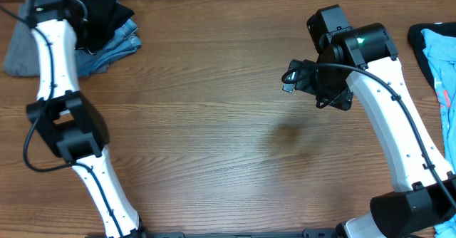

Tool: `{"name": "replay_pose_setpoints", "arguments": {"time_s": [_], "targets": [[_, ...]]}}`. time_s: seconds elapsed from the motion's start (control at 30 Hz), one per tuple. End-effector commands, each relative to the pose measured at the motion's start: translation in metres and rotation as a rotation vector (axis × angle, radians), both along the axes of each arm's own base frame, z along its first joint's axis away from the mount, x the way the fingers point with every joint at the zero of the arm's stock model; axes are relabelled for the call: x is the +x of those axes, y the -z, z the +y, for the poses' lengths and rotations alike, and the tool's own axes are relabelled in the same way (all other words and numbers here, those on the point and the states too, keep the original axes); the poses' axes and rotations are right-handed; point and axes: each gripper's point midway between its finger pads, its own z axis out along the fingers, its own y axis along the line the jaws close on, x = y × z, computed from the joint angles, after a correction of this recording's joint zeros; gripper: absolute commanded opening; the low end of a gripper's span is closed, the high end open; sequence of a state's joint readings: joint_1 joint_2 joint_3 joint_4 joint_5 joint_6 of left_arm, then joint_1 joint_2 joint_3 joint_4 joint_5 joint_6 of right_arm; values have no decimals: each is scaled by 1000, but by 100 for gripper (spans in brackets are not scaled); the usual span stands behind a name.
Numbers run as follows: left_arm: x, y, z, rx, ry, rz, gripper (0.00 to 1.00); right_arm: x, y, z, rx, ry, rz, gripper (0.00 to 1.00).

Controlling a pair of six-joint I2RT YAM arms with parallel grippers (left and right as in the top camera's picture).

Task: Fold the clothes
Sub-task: 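Release the shirt on the jeans and lift the left gripper away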

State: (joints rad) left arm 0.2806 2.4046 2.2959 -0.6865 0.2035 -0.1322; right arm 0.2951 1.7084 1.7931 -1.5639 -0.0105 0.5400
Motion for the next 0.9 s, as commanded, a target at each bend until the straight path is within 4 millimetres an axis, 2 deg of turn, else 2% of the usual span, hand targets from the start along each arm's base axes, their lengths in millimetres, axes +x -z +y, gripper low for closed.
{"name": "replay_pose_setpoints", "arguments": {"time_s": [0.0, 0.03, 0.13, 0.23, 0.3, 0.37, 0.43, 0.47, 0.5, 0.53, 0.67, 0.73, 0.77, 0.87], "targets": [[-5, 70, 3, 8, -32, 135, 21, 2, -1, -2, -6, 9, -9, 100], [-6, 78, 0, 4, -28, 151, 20, 2, -1, -2, -6, 9, -10, 100], [-10, 82, -5, 0, -14, 178, 8, 2, -1, -2, -5, 10, -9, 100], [-10, 59, -10, -12, 2, 150, 15, 2, -1, -2, -5, 13, -10, 100], [-8, 32, -15, -25, 24, 100, 27, 2, -1, -2, -5, 17, -9, 100], [-9, -2, -21, -32, 45, 40, 62, 2, -1, -1, -4, 18, -13, 100], [-12, -44, -26, -31, 63, -30, 69, 5, -1, 1, -2, 29, -24, 100], [-15, -59, -27, -30, 62, -52, 77, 5, -1, 2, -4, 31, -29, 100], [-20, -80, -28, -27, 56, -83, 94, 6, -2, 3, -4, 28, -33, 100], [-25, -98, -30, -26, 51, -105, 100, 6, -2, 5, -3, 23, -36, 100], [-64, -171, -40, -17, 44, -173, 100, 3, -5, 14, 3, 11, -47, 100], [-88, -189, -49, -30, 52, -159, 100, -1, -10, 18, 5, 1, -59, 100], [-106, -202, -57, -46, 67, -149, 100, -5, -15, 21, 7, -12, -73, 100], [-140, -223, -75, -88, 109, -139, 100, -17, -30, 22, -12, -38, -118, 100]]}}
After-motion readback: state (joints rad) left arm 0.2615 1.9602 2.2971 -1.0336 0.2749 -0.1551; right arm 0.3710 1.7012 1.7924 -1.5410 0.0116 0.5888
